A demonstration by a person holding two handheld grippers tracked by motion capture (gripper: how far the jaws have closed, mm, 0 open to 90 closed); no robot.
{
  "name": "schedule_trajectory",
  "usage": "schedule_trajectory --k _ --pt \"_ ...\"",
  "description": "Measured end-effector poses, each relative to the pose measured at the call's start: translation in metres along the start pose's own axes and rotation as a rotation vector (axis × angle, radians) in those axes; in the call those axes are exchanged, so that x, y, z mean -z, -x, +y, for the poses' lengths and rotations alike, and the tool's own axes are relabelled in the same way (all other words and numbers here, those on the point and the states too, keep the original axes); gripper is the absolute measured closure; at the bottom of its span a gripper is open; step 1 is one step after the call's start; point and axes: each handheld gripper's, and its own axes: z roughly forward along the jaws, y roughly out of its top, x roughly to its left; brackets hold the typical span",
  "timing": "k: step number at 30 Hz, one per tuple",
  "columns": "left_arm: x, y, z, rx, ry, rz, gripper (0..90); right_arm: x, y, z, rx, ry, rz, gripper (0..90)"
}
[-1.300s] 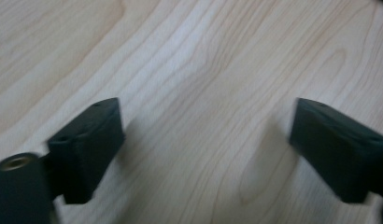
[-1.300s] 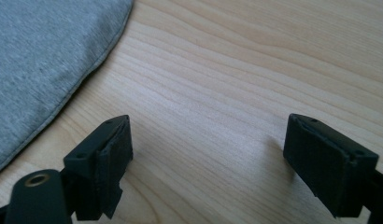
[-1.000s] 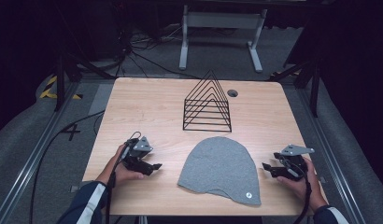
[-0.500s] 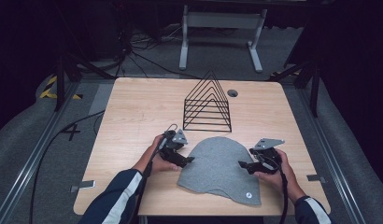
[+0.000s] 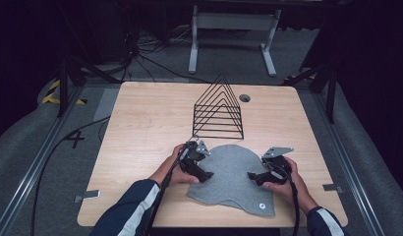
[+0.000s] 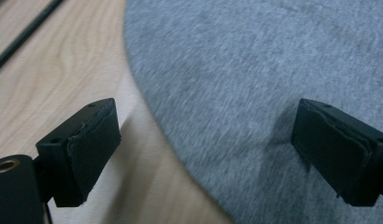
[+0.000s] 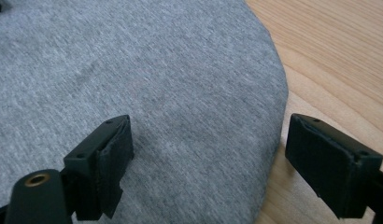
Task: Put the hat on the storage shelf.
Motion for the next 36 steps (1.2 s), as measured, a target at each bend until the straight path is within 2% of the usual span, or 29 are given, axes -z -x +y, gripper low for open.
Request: schedule_trajectory --k 4,6,7,9,10,12,14,15,19,21,23,26,29,32,34,36 --pt "0.004 0.005 0.001 0.0 -0.011 -0.001 18.0 0.0 -0.003 0.003 0.016 -0.012 0.015 21.6" --pt "0.006 0.008 0.001 -0.004 -0.008 -0.02 24.9 0.0 -0.006 0.005 0.028 -0.01 0.021 26.2" --pt "0.006 0.008 0.001 0.002 0.0 -0.023 30.6 -0.001 -0.007 0.006 0.037 -0.005 0.028 31.1" --pt "0.007 0.007 0.001 0.0 -0.002 -0.027 35.5 0.0 -0.01 0.007 0.045 -0.001 0.045 39.2" --pt "0.008 0.005 0.002 -0.003 -0.004 -0.03 36.0 -0.001 -0.011 0.008 0.048 0.005 0.049 40.6" --pt "0.008 0.0 0.0 0.035 0.025 -0.053 37.2 -0.002 -0.011 0.01 0.053 0.005 0.057 41.3" --pt "0.007 -0.005 -0.002 0.08 0.041 -0.014 31.4 -0.002 -0.008 0.011 0.033 0.004 0.069 41.4" --pt "0.007 -0.008 -0.002 0.084 0.045 -0.006 30.6 -0.003 -0.005 0.011 0.022 0.012 0.075 41.2" --pt "0.003 -0.017 0.005 0.134 0.033 0.001 24.4 -0.005 0.001 0.014 0.006 0.006 0.069 36.3" --pt "0.001 -0.02 0.007 0.111 0.025 0.024 23.4 -0.006 0.003 0.017 -0.003 -0.002 0.062 33.7" --pt "-0.001 -0.022 0.01 0.13 0.018 0.022 21.9 -0.008 0.004 0.019 -0.012 -0.005 0.054 32.1" --pt "-0.003 -0.023 0.015 0.117 -0.001 0.037 20.4 -0.011 0.006 0.021 0.009 -0.002 0.031 32.2" --pt "-0.006 -0.02 0.019 0.096 -0.014 0.056 20.0 -0.012 0.007 0.024 0.003 -0.015 0.027 32.6" --pt "-0.008 -0.017 0.021 0.095 -0.015 0.059 20.2 -0.013 0.007 0.026 0.0 -0.022 0.024 33.2" --pt "-0.008 -0.014 0.023 0.077 -0.012 0.051 27.5 -0.015 0.006 0.029 0.005 -0.023 0.01 37.9" --pt "-0.007 -0.013 0.024 0.075 -0.014 0.045 36.3 -0.015 0.005 0.031 0.012 -0.026 0.019 46.0"
